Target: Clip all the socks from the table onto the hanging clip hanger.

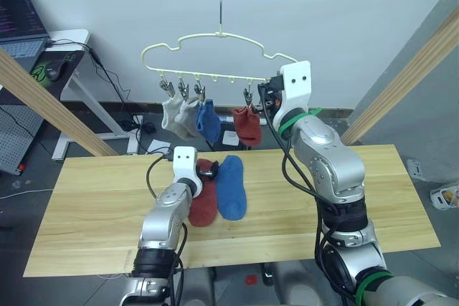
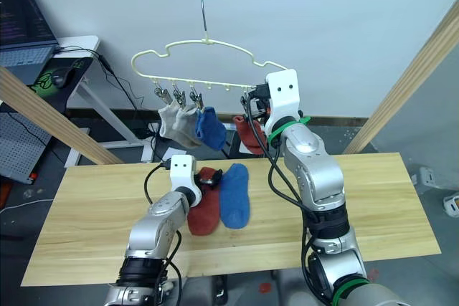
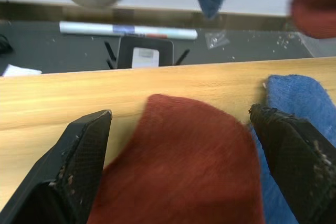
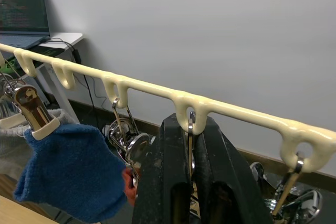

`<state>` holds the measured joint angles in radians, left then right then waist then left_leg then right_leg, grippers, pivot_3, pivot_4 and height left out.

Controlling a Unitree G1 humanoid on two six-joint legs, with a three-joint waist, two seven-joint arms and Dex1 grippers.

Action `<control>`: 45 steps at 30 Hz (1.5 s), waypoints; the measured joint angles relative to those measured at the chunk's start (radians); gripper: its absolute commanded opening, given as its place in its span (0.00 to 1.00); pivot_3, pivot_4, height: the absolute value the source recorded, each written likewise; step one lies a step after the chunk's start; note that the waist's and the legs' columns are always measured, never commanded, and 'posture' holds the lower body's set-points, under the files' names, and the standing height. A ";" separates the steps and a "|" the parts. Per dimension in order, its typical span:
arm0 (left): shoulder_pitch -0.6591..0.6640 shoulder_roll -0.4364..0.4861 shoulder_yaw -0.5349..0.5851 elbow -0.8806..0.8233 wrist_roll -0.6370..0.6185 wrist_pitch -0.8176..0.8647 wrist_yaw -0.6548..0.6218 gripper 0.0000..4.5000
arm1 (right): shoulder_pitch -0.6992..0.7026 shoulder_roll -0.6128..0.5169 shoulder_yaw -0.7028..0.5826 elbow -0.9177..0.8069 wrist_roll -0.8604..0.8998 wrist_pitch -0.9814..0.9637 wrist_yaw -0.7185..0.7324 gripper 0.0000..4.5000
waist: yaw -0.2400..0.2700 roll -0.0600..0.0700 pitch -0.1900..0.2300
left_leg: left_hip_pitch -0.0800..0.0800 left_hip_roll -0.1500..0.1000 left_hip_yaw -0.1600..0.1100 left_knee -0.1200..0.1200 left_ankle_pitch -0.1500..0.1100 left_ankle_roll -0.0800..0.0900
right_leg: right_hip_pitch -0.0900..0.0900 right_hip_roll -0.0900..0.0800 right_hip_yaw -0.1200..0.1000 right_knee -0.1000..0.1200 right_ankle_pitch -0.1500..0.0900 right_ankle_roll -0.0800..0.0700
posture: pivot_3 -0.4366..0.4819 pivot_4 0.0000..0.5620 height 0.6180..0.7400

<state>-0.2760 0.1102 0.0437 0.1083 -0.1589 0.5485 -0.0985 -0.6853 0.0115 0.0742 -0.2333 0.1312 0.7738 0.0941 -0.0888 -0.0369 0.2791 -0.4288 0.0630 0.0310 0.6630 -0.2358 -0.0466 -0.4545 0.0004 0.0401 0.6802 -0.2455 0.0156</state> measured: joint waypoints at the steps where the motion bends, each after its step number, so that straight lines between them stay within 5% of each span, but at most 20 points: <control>1: -0.006 0.000 -0.001 0.009 0.003 0.016 0.001 0.99 | 0.000 0.002 0.001 0.000 0.000 0.000 0.000 0.00 | 0.000 0.000 0.000 | 0.000 0.000 0.000 0.000 0.000 0.000 | 0.000 0.000 0.000 0.000 0.000 0.000 | 0.32 0.61 0.96; 5: -0.019 0.005 -0.003 0.008 0.012 0.052 0.001 0.87 | 0.000 0.006 0.002 0.000 0.001 0.000 -0.003 0.00 | 0.000 0.000 0.000 | 0.000 0.000 0.000 0.000 0.000 0.000 | 0.000 0.000 0.000 0.000 0.000 0.000 | 0.31 0.60 0.96; 22: 0.055 0.024 -0.028 -0.068 0.082 0.064 0.019 0.00 | -0.001 0.007 0.002 0.000 0.002 -0.002 -0.007 0.00 | 0.000 0.000 0.001 | 0.001 0.000 0.000 -0.001 0.000 0.000 | 0.000 0.000 0.001 0.000 -0.002 0.003 | 0.31 0.57 0.96; 33: 0.119 0.134 -0.167 -0.330 0.115 -0.240 -0.172 0.00 | -0.003 0.008 0.001 0.000 0.004 -0.005 -0.008 0.00 | 0.000 0.001 0.003 | -0.001 0.000 0.001 -0.002 0.000 0.000 | -0.001 -0.001 0.002 -0.002 0.000 0.000 | 0.30 0.55 0.96; 45: -0.038 0.114 -0.314 -0.181 0.297 -0.641 -0.187 0.00 | -0.018 0.030 -0.016 -0.004 0.009 0.022 -0.018 0.00 | -0.004 0.001 0.003 | -0.002 0.000 0.001 -0.002 0.000 0.000 | -0.002 -0.001 0.001 -0.003 0.000 0.001 | 0.26 0.55 0.96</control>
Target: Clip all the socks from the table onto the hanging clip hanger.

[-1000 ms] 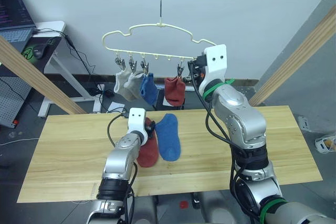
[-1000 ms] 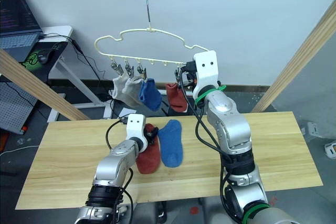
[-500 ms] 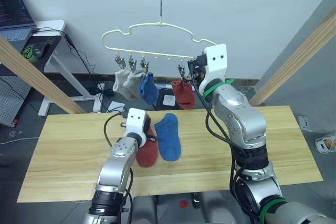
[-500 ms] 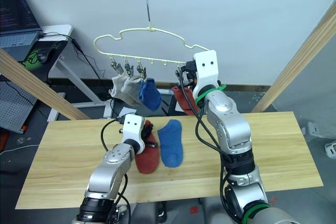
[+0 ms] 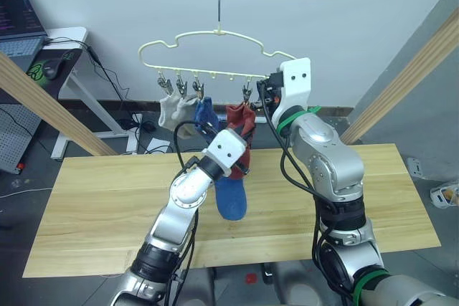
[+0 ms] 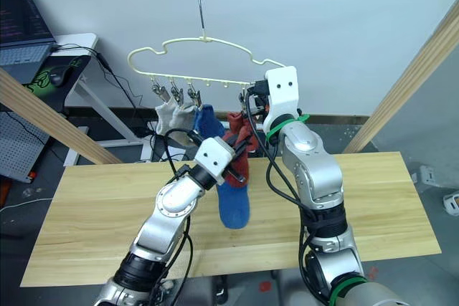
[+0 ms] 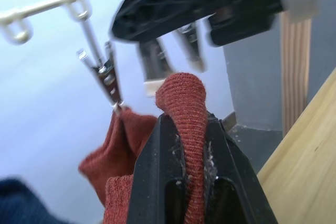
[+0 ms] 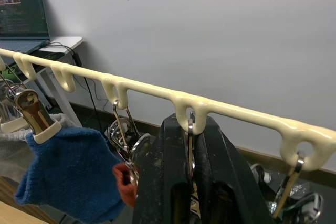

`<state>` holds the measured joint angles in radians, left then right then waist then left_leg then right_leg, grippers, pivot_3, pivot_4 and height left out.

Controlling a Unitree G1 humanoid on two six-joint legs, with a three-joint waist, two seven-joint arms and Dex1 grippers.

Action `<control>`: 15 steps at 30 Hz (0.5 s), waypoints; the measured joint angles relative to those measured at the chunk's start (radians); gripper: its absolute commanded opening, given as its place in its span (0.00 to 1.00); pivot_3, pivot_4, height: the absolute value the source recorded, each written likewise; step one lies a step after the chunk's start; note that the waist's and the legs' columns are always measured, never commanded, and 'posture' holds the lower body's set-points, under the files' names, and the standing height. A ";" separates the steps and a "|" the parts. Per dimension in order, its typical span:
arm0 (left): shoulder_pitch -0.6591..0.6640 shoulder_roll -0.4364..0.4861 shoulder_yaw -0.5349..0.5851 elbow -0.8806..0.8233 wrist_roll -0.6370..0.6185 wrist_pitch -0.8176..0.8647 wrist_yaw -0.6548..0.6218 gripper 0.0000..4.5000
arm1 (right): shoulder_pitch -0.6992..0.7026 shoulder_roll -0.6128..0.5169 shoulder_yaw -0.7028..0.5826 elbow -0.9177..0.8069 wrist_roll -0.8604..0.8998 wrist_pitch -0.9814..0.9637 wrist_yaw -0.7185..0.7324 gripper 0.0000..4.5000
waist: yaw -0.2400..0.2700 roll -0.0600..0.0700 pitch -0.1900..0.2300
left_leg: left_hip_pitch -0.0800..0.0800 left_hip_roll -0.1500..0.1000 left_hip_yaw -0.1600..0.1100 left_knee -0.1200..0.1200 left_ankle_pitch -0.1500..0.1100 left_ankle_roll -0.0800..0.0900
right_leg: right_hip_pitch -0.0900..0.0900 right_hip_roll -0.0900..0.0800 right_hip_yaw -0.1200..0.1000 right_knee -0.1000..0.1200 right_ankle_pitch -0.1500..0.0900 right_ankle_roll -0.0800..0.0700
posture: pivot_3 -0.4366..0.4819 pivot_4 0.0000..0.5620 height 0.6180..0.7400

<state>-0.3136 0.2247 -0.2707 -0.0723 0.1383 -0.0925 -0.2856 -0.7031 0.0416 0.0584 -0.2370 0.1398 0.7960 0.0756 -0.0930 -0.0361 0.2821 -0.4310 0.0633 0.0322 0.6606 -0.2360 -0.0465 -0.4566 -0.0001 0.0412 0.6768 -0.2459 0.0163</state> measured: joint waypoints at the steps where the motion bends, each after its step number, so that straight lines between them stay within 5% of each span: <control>1: -0.016 -0.004 -0.001 0.038 0.019 -0.027 0.016 0.00 | -0.001 0.004 -0.002 -0.004 0.002 0.008 -0.003 0.00 | -0.001 0.000 0.000 | 0.000 0.000 0.000 0.000 0.000 0.000 | 0.000 0.000 0.000 0.000 -0.001 0.001 | 0.26 0.55 0.96; 15: -0.164 -0.062 0.003 0.358 0.143 -0.226 0.174 0.00 | -0.013 0.043 -0.039 -0.075 0.041 0.115 -0.030 0.00 | -0.025 0.000 0.001 | -0.002 0.000 0.000 -0.001 0.000 0.001 | 0.000 0.000 -0.001 -0.003 0.000 0.001 | 0.24 0.54 0.96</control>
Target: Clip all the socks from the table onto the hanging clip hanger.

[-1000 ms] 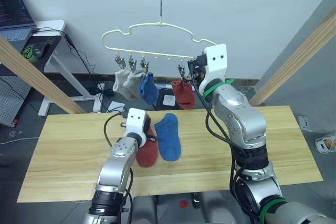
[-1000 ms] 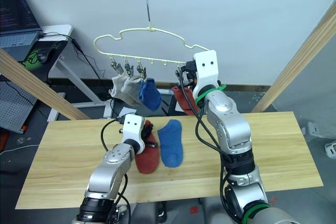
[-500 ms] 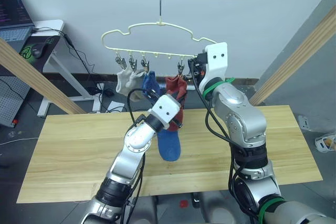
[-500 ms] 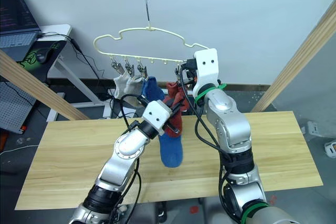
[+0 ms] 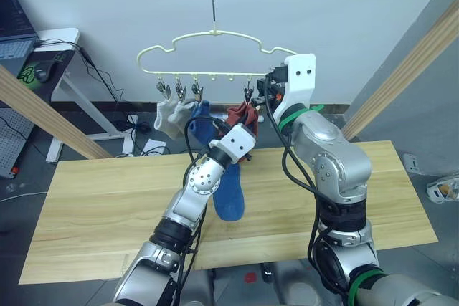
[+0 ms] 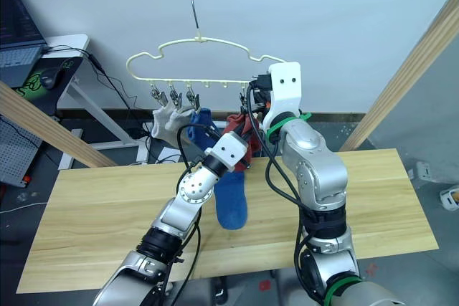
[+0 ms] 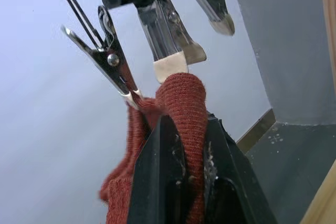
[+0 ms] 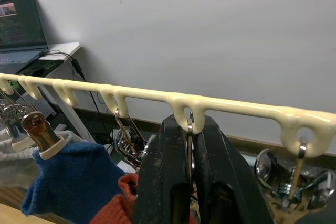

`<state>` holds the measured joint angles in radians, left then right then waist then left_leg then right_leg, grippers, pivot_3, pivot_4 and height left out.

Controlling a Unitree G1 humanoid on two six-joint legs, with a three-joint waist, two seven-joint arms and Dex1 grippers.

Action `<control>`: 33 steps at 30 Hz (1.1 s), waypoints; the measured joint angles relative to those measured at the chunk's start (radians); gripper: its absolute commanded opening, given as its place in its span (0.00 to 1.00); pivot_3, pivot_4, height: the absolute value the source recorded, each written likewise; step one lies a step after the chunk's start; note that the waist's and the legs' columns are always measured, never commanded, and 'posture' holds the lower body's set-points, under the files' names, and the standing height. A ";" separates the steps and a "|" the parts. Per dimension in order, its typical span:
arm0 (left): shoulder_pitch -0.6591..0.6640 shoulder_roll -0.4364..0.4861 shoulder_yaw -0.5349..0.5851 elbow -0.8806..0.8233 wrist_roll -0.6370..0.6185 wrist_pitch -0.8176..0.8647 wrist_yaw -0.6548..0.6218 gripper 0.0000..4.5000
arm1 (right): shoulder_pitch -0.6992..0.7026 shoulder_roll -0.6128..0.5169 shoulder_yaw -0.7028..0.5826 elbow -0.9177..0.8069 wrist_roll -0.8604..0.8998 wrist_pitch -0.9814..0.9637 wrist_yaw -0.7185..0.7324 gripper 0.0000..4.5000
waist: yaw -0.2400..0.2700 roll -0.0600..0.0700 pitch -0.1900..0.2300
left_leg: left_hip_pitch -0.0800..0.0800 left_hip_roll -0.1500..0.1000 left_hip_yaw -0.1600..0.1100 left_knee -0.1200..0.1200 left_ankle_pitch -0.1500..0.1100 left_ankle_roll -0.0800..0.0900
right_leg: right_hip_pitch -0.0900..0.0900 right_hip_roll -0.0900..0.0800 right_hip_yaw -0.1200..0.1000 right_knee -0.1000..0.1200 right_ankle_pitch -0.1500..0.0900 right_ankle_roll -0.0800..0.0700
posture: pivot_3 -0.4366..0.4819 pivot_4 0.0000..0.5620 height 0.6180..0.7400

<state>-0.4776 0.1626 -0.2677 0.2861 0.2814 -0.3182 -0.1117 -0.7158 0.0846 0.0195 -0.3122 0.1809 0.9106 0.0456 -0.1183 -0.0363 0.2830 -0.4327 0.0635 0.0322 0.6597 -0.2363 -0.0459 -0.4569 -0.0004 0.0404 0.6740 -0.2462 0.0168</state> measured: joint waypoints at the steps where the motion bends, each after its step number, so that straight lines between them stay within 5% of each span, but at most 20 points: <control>1: -0.001 -0.003 0.000 0.006 0.003 -0.004 0.006 0.00 | 0.000 0.003 0.000 0.000 0.001 0.003 -0.003 0.00 | -0.001 0.000 0.000 | 0.000 0.000 0.000 0.000 0.000 0.000 | 0.000 0.000 0.000 0.000 0.000 0.000 | 0.24 0.54 0.96; 33: -0.085 -0.051 0.000 0.193 0.071 -0.119 0.139 0.00 | -0.006 0.010 0.011 -0.020 0.021 0.037 -0.035 0.00 | -0.021 0.000 0.000 | 0.000 0.000 0.001 0.000 0.000 0.000 | 0.000 0.000 0.000 0.000 -0.001 0.002 | 0.23 0.53 0.96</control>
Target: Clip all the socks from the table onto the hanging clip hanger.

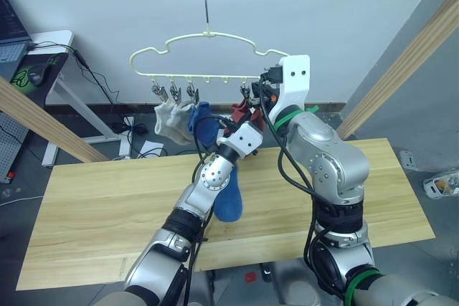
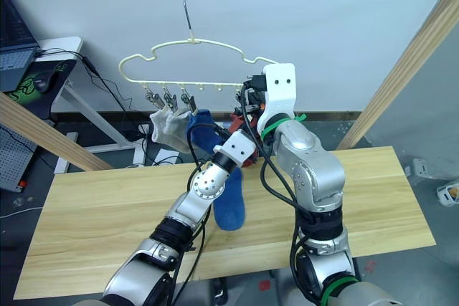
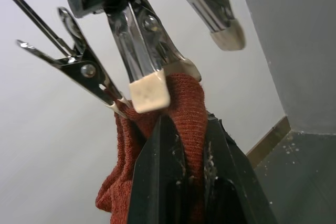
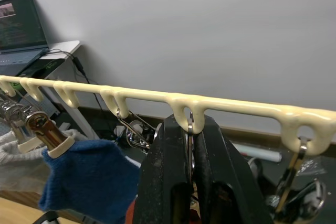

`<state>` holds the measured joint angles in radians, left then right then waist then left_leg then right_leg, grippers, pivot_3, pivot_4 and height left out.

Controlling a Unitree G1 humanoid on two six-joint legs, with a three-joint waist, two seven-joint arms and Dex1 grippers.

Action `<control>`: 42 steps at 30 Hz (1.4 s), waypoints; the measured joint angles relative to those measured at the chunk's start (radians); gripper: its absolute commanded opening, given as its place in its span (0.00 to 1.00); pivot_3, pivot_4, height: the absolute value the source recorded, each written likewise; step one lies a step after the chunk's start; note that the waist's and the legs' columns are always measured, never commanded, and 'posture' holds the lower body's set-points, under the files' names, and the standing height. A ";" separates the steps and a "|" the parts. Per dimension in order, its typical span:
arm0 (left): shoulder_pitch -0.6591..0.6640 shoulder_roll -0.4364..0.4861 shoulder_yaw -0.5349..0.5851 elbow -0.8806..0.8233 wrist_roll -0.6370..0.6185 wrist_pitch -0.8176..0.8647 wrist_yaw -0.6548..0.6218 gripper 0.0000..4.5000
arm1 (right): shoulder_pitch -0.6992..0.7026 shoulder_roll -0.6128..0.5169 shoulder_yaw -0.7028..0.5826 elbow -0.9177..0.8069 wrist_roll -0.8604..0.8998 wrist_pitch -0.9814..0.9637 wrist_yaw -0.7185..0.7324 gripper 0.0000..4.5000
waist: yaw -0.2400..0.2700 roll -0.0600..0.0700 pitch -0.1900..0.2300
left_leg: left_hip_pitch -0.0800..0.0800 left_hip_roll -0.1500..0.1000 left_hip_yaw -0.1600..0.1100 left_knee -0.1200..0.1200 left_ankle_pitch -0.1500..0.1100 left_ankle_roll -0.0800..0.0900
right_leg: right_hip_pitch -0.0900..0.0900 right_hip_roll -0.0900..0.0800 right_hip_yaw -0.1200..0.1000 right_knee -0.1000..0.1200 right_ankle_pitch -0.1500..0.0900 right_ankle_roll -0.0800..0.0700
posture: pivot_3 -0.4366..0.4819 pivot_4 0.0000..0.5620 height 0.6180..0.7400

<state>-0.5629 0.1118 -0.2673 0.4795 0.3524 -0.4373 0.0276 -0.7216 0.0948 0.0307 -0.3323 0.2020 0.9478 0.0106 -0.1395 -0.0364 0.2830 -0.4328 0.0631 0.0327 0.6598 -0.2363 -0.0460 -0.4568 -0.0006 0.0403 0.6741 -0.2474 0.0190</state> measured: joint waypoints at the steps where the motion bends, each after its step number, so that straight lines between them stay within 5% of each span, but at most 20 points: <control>1: 0.000 0.000 0.000 0.000 0.000 -0.007 0.003 0.00 | 0.000 -0.001 0.000 0.000 -0.002 -0.002 0.000 0.00 | 0.000 0.000 0.000 | 0.000 0.000 0.000 0.000 0.000 0.000 | 0.000 0.000 0.000 0.000 0.000 0.000 | 0.23 0.53 0.96; 25: -0.049 -0.032 0.001 0.133 -0.002 -0.103 0.082 0.00 | 0.002 0.009 0.000 0.000 0.000 0.002 -0.001 0.00 | 0.000 0.000 0.000 | 0.000 0.000 0.001 0.000 0.000 0.000 | 0.000 0.000 0.000 0.000 0.000 0.000 | 0.23 0.52 0.96; 28: -0.052 -0.037 0.002 0.149 -0.003 -0.118 0.092 0.00 | 0.002 0.014 0.000 0.000 0.000 0.002 -0.009 0.18 | 0.000 0.000 0.000 | 0.000 0.000 0.001 0.000 0.000 0.000 | 0.000 0.000 -0.001 0.000 0.000 0.000 | 0.23 0.52 0.96; 36: -0.060 -0.038 0.002 0.186 -0.004 -0.144 0.106 0.00 | 0.002 0.019 0.000 0.000 0.011 0.002 -0.011 0.86 | 0.000 0.000 0.000 | 0.000 0.000 0.001 0.000 0.000 0.000 | 0.000 0.000 -0.001 0.000 0.000 0.000 | 0.24 0.53 0.96; 41: -0.063 -0.040 0.002 0.204 -0.013 -0.164 0.105 0.00 | 0.008 -0.002 -0.012 -0.032 0.031 0.020 0.003 0.86 | 0.001 0.000 0.000 | 0.000 0.000 0.001 0.000 0.000 0.000 | 0.000 0.000 -0.001 0.000 0.000 0.000 | 0.24 0.53 0.96; 42: -0.065 -0.042 0.002 0.208 -0.024 -0.167 0.092 0.15 | 0.012 -0.006 -0.012 -0.041 0.039 0.026 0.008 0.86 | 0.001 0.000 0.000 | 0.000 0.000 0.001 0.000 0.000 0.000 | 0.000 0.000 -0.001 0.000 0.000 0.000 | 0.24 0.53 0.96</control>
<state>-0.6278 0.0700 -0.2650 0.6870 0.3285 -0.6040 0.1194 -0.7097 0.0884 0.0187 -0.3737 0.2409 0.9735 0.0188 -0.1389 -0.0365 0.2830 -0.4330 0.0627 0.0338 0.6598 -0.2364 -0.0460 -0.4565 -0.0008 0.0392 0.6741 -0.2473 0.0190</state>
